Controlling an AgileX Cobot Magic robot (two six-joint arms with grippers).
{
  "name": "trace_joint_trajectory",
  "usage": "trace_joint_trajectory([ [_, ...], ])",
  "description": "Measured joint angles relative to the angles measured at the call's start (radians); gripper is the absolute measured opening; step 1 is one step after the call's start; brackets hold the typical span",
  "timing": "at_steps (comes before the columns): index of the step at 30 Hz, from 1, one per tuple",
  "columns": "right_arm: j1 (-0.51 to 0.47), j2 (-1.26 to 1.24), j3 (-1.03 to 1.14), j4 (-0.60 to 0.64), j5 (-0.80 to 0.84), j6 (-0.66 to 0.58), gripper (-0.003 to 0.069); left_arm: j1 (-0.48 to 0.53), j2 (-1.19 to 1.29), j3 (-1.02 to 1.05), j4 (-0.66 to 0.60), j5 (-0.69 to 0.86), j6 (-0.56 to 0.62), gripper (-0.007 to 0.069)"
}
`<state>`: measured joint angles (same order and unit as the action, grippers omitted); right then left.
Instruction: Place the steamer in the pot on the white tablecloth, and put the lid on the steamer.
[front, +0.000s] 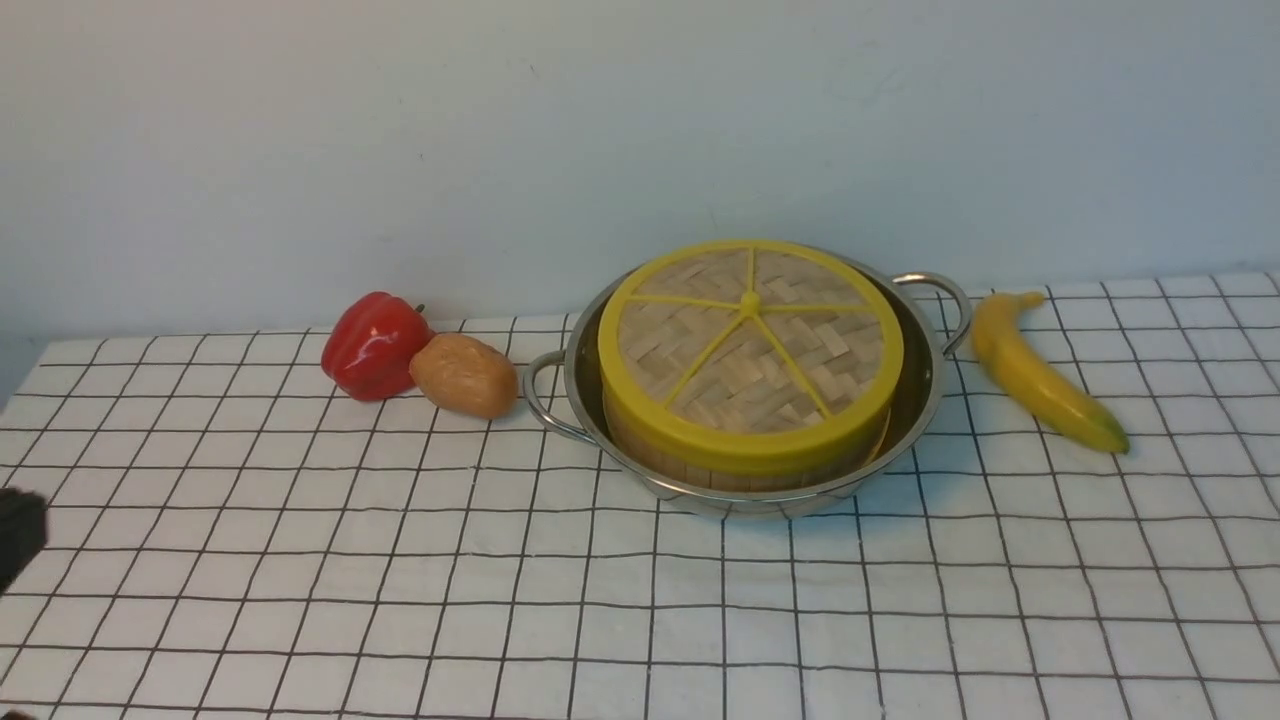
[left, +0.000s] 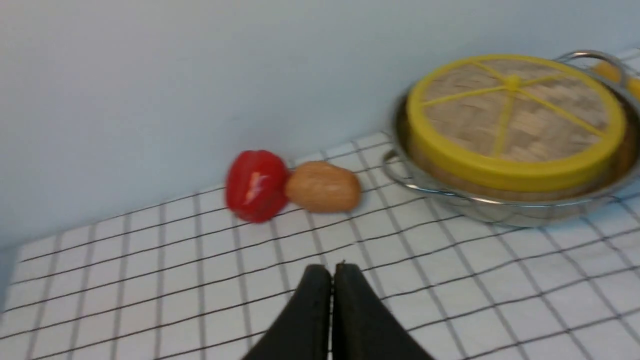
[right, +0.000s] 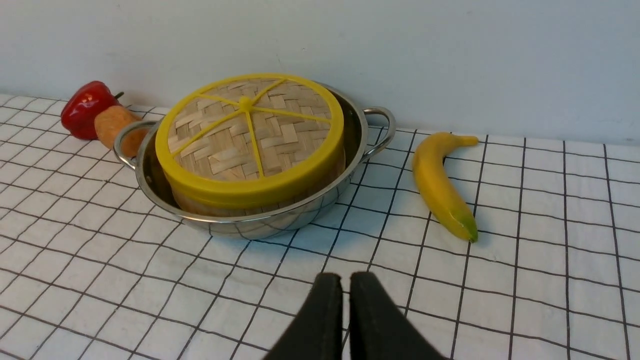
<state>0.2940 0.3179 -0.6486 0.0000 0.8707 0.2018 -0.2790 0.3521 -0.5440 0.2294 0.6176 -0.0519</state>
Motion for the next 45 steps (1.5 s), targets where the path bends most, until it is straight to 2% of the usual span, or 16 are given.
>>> trace_joint_trajectory([
  [6,0.000,0.000,0.000,0.000,0.000,0.000,0.0072,0.188,-0.222,0.307,0.040,-0.208,0.007,0.0012],
  [13,0.000,0.000,0.000,0.019,0.000,0.000,0.0101,0.248,-0.345,0.537,0.041,-0.312,0.006,0.0022],
  [35,0.000,0.000,0.000,0.024,0.000,-0.002,0.0204,0.243,-0.352,0.551,0.038,-0.329,-0.002,0.0022],
  [36,-0.004,-0.008,0.001,0.008,0.000,-0.030,0.0213,0.243,-0.352,0.551,0.038,-0.329,-0.002,0.0022],
  [39,-0.033,-0.026,0.001,-0.031,-0.001,-0.067,0.0221,0.243,-0.352,0.551,0.038,-0.329,-0.002,0.0022],
  [45,-0.217,-0.063,0.009,-0.066,-0.035,-0.096,0.0237,0.243,-0.352,0.551,0.039,-0.329,-0.002,0.0022],
])
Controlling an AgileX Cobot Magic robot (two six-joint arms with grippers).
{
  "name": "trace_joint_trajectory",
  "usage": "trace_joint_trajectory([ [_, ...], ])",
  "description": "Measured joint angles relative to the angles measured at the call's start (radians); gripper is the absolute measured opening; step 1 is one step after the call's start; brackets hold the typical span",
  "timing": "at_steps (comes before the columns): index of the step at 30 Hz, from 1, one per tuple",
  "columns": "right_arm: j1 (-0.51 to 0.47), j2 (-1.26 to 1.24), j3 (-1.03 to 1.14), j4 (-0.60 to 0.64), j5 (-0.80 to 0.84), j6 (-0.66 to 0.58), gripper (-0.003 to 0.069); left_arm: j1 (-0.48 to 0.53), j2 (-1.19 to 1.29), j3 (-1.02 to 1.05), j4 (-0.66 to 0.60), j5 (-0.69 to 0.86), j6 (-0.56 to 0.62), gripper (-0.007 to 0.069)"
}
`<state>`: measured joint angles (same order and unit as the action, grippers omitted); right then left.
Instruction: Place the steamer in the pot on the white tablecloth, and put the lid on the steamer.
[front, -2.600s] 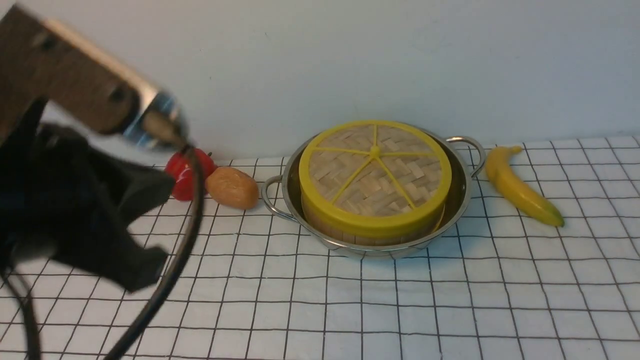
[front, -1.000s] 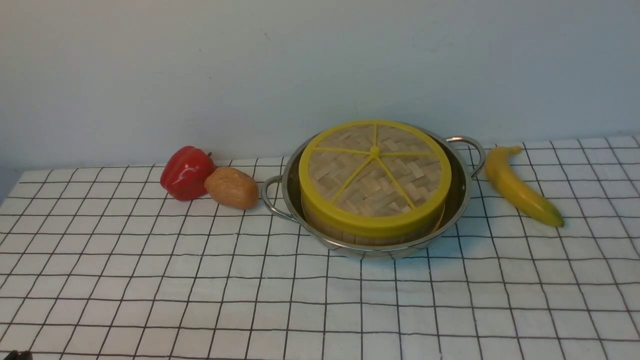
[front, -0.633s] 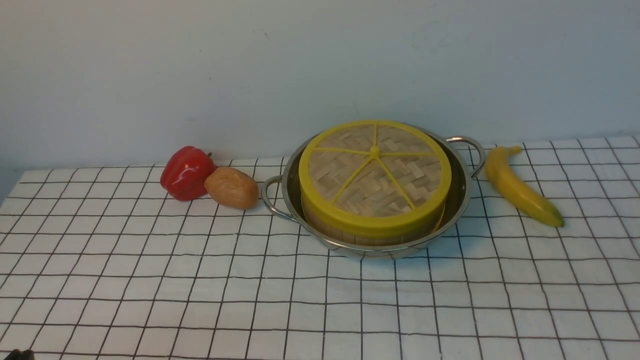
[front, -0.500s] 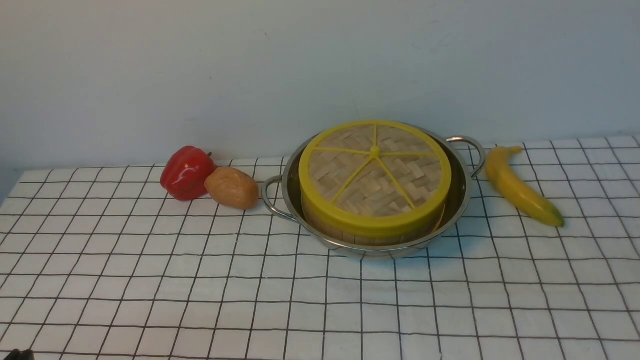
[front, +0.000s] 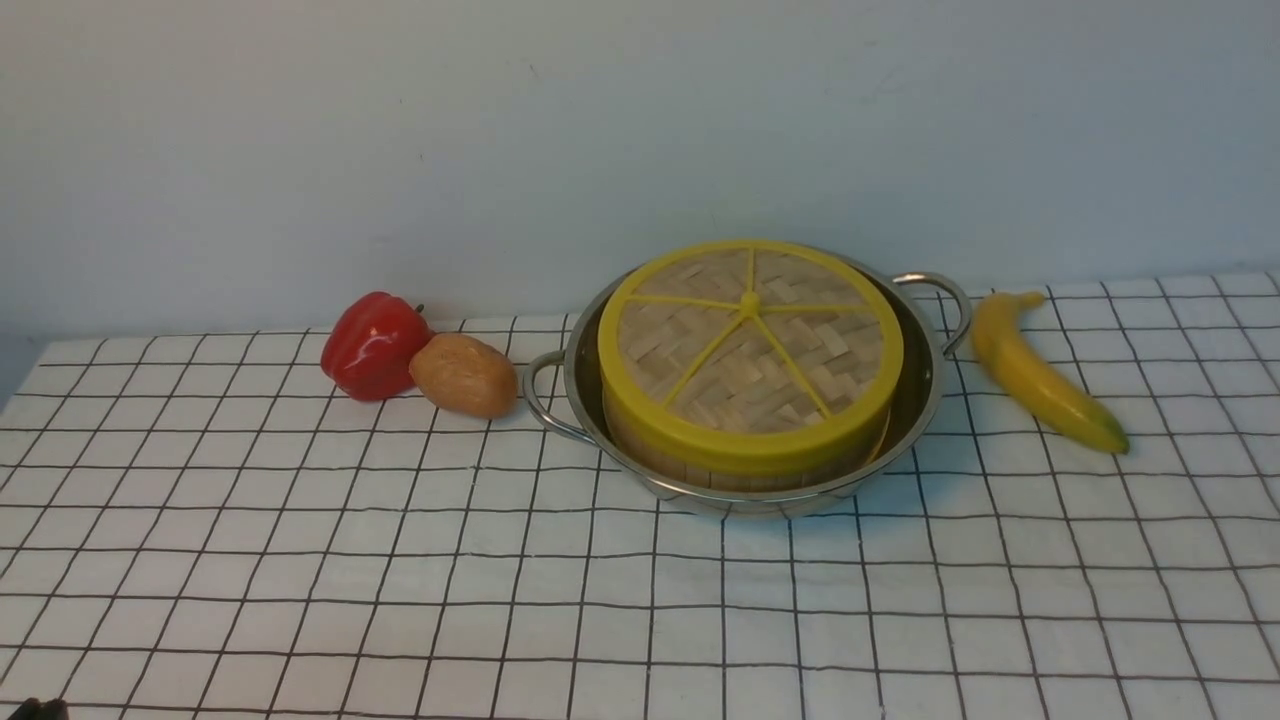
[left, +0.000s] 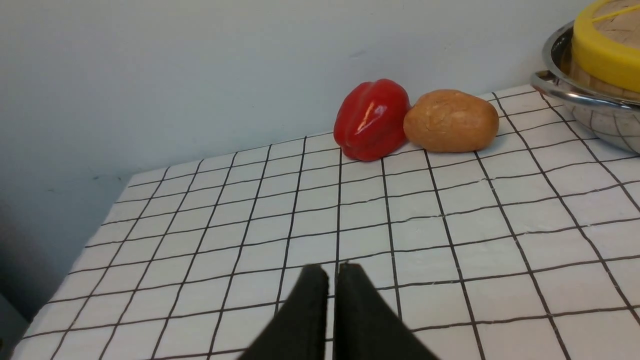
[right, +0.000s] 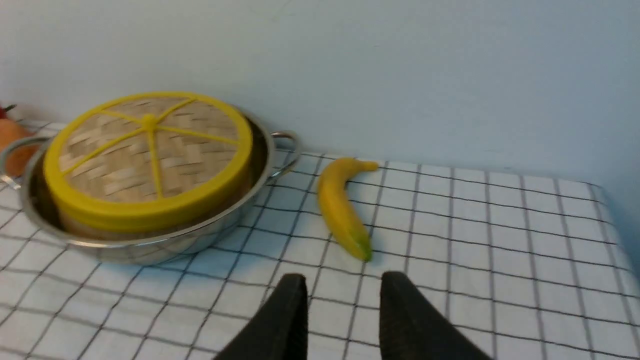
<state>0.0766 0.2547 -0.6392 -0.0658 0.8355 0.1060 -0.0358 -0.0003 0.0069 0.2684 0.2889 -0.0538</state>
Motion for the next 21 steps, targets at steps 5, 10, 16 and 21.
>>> trace_joint_trajectory([
  [5,-0.092,-0.088,0.125,-0.065,-0.220,-0.006,0.0239,0.000,0.000,0.000,0.000,0.000,0.000,0.0022],
  [10,-0.127,-0.199,0.396,-0.093,-0.467,-0.006,0.0240,0.000,0.000,0.000,0.000,0.000,0.000,0.0033],
  [16,-0.145,-0.249,0.608,-0.093,-0.639,-0.006,0.0240,0.000,0.000,0.000,0.001,0.000,0.000,0.0043],
  [21,-0.150,-0.249,0.646,-0.090,-0.648,-0.005,0.0240,0.000,0.000,0.000,0.001,-0.001,0.000,0.0057],
])
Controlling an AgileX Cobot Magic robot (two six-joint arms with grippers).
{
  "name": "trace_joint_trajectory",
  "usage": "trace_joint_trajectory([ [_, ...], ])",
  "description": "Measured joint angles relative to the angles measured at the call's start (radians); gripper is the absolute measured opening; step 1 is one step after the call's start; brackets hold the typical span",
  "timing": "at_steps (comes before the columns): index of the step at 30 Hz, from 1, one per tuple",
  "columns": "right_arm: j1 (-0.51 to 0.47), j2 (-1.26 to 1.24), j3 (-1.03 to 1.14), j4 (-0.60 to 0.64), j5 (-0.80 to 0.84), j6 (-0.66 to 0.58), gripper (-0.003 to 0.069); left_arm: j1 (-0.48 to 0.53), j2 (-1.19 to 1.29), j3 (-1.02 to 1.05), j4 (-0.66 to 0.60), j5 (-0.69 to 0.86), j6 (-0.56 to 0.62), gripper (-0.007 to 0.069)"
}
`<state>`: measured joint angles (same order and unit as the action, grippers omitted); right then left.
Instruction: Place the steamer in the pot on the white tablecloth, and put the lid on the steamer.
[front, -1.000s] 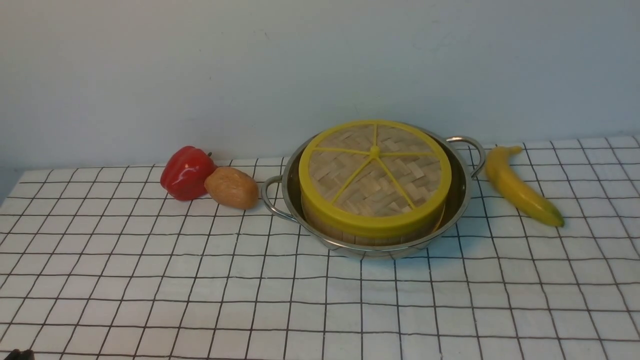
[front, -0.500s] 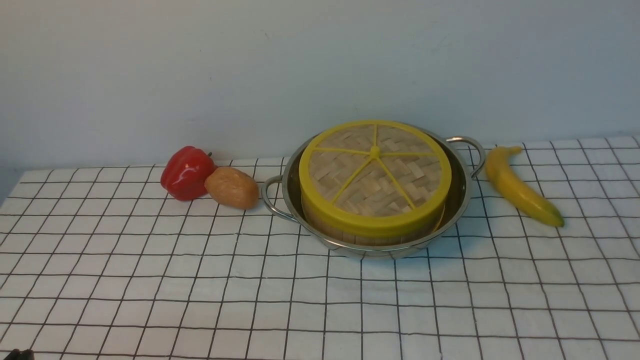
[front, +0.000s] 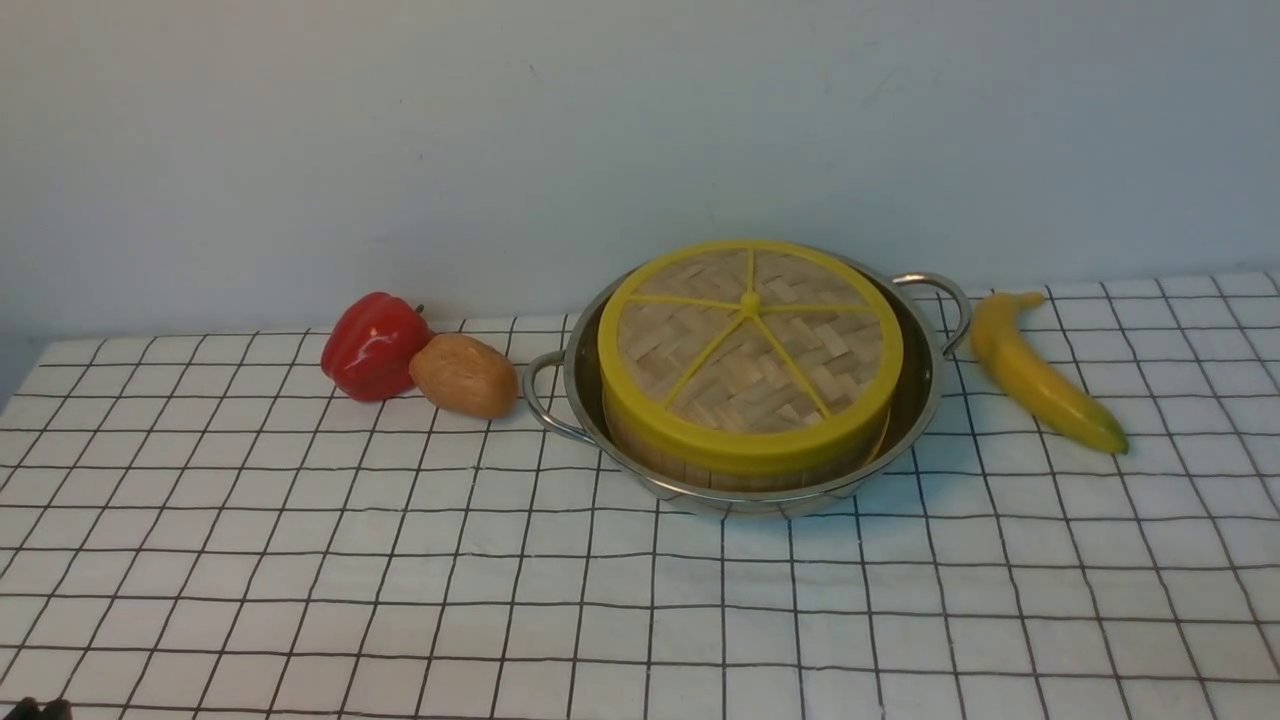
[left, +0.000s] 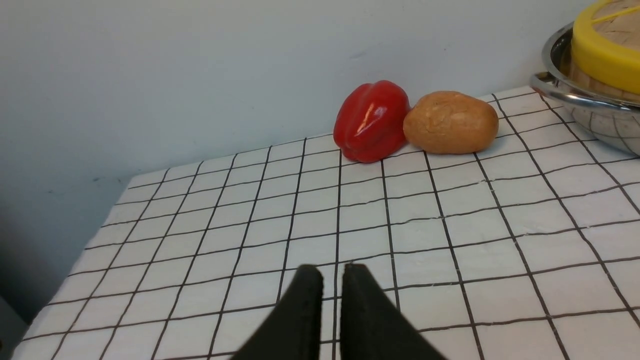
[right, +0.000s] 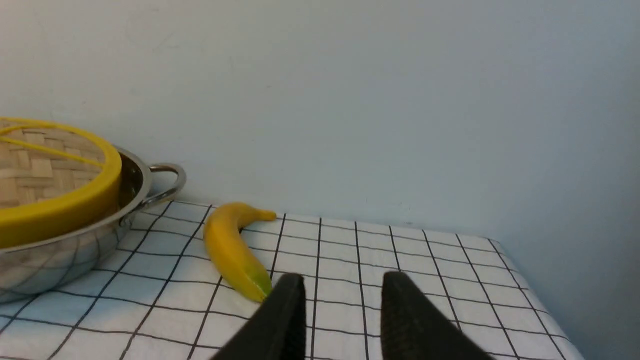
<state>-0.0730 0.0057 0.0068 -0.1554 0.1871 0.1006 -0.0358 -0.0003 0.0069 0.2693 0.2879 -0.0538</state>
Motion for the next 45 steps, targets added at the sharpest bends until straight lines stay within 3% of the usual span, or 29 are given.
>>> trace_joint_trajectory([
  [11,0.000,-0.001,0.002,0.012,0.077,0.068,0.0240,0.000,0.000,0.000,0.000,0.000,-0.001,0.0076],
  [45,0.000,-0.002,0.002,0.012,0.082,0.074,0.0240,0.000,0.000,0.000,0.000,0.000,-0.001,0.0106],
])
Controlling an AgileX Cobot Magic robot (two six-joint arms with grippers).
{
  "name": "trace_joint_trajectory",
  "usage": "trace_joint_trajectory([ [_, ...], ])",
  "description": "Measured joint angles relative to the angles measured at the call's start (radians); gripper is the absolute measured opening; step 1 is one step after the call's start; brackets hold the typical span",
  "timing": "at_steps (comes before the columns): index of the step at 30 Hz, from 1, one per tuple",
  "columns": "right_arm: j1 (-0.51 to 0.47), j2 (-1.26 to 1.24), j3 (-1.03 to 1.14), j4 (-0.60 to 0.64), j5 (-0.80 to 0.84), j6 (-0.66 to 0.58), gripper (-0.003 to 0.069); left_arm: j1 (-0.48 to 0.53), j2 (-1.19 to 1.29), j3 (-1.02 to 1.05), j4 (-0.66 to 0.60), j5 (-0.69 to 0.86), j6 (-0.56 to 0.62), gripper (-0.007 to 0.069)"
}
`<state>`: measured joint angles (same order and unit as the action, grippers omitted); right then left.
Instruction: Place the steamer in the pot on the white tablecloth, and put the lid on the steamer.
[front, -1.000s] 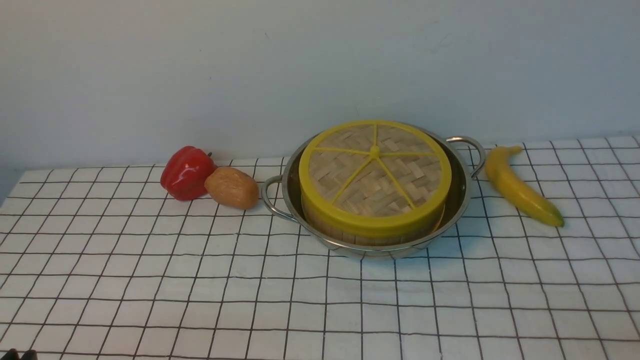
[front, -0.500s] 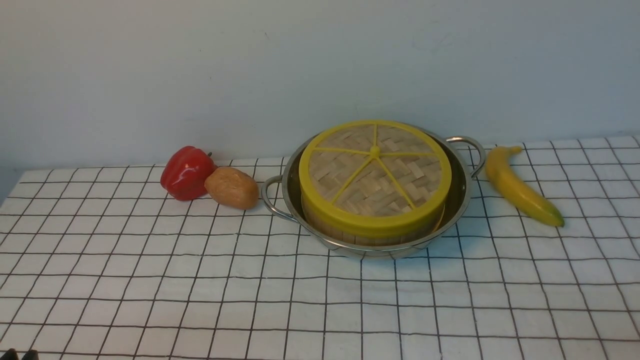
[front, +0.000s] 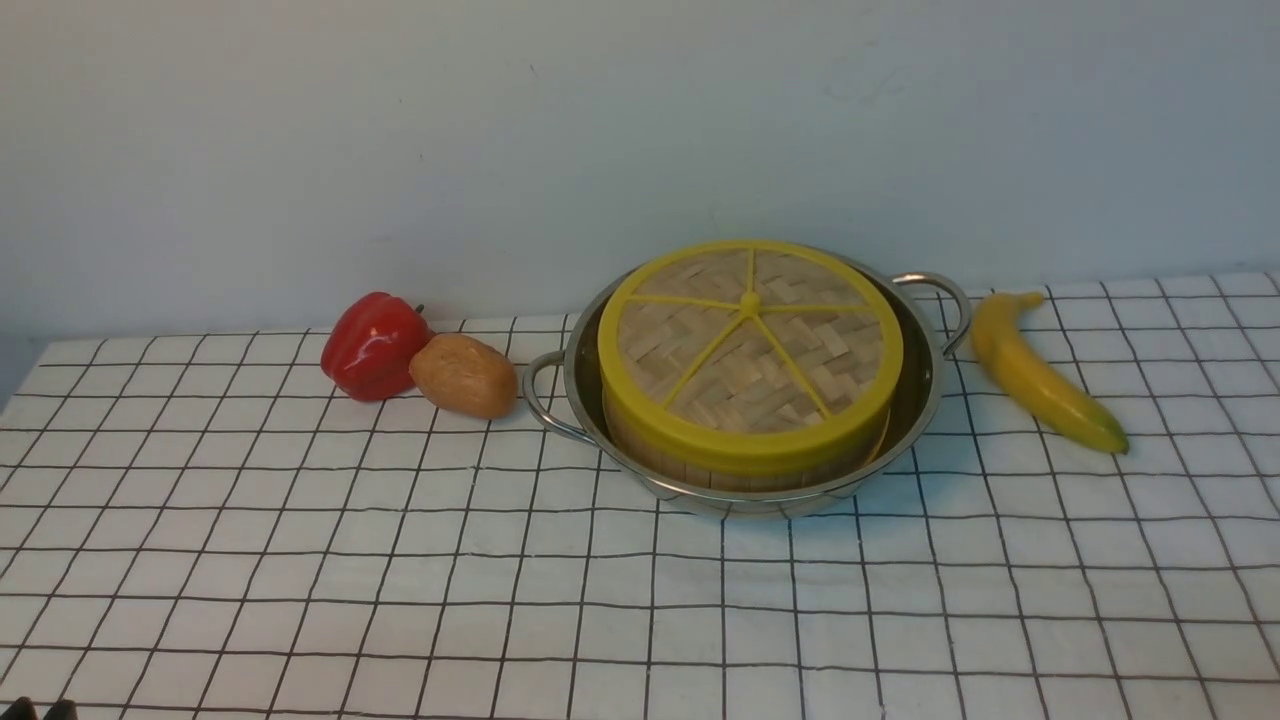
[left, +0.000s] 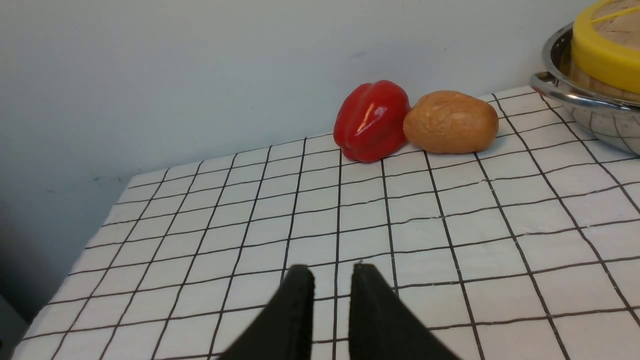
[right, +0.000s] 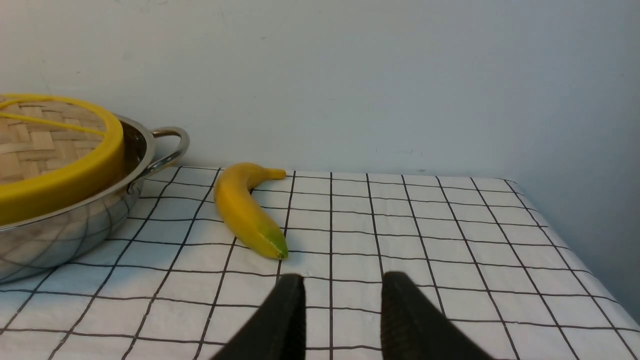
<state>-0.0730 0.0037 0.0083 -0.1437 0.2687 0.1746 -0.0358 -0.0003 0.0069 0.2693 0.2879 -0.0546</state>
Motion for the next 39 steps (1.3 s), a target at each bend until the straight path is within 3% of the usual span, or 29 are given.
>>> trace_joint_trajectory([
  [39,0.000,0.000,0.000,0.000,0.000,0.026,0.0240,0.000,0.000,0.000,0.000,0.000,0.000,0.0167],
])
